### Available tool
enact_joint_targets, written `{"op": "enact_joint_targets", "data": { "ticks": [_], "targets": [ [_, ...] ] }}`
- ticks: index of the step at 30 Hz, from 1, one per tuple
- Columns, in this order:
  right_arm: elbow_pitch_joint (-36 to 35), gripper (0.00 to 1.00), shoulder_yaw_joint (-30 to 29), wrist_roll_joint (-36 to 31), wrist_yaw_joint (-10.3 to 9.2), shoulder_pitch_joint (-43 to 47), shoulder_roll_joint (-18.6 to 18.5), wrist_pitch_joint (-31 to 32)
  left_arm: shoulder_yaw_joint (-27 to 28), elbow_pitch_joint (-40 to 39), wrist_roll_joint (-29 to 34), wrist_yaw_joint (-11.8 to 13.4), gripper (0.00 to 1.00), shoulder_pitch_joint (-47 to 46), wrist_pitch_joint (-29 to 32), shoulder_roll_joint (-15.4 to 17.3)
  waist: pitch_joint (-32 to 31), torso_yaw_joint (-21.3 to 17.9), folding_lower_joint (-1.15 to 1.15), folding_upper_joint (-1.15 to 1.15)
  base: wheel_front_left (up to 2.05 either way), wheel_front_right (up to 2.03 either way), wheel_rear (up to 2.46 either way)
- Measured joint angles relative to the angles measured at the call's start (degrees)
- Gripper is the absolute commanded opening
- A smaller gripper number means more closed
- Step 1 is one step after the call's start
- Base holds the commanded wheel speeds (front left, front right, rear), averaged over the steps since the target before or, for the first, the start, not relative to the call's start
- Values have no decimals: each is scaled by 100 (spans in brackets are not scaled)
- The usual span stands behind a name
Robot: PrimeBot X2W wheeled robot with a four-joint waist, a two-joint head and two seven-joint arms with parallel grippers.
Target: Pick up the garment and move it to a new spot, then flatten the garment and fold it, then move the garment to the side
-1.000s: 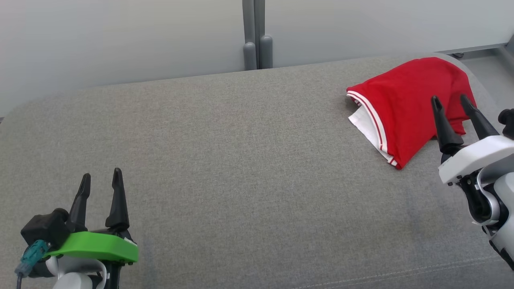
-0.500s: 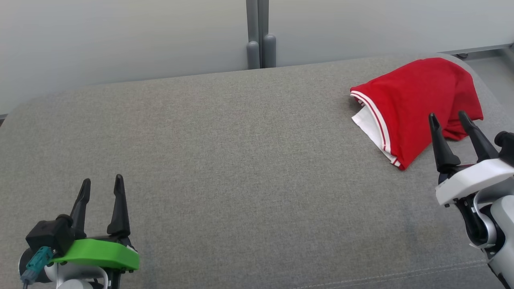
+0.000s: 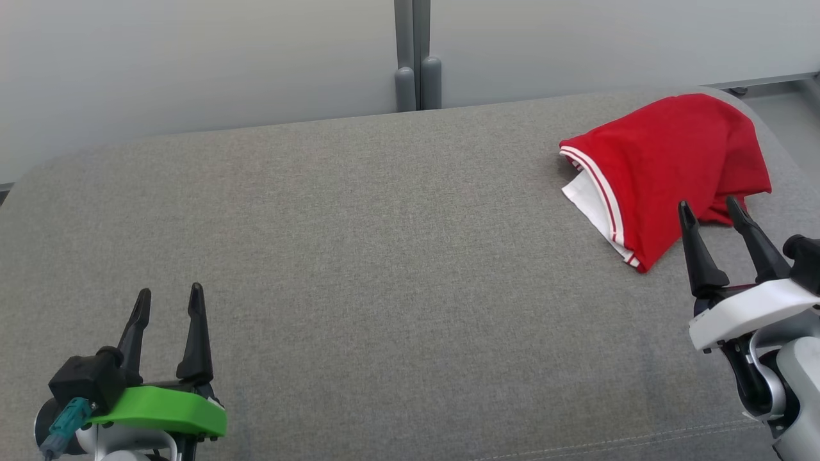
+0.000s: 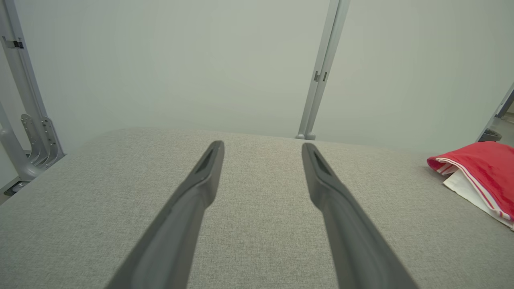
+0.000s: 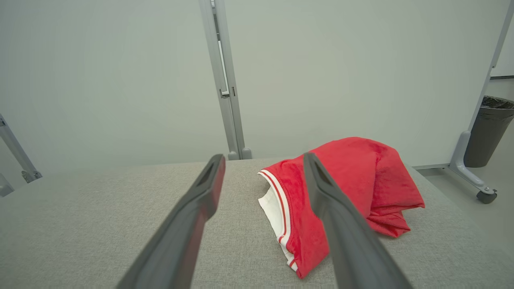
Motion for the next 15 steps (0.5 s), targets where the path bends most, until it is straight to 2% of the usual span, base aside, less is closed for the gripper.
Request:
{"op": "enact_joint_targets", "data": {
  "ticks": [7, 8, 15],
  "targets": [
    [-113, 100, -116, -73, 0, 151, 52, 0, -13, 9, 88, -16, 100, 19, 0, 1, 7, -2, 0, 0, 0, 0, 0],
    [-107, 0, -113, -71, 0, 157, 76, 0, -24, 26, 88, -32, 0, 29, 0, -4, 8, -3, 0, 0, 0, 0, 0],
    [84, 0, -27, 10, 18, 433, 437, 35, -59, 335, -9, -37, 0, 147, 80, -148, 7, 1, 0, 0, 0, 0, 0]
  ]
}}
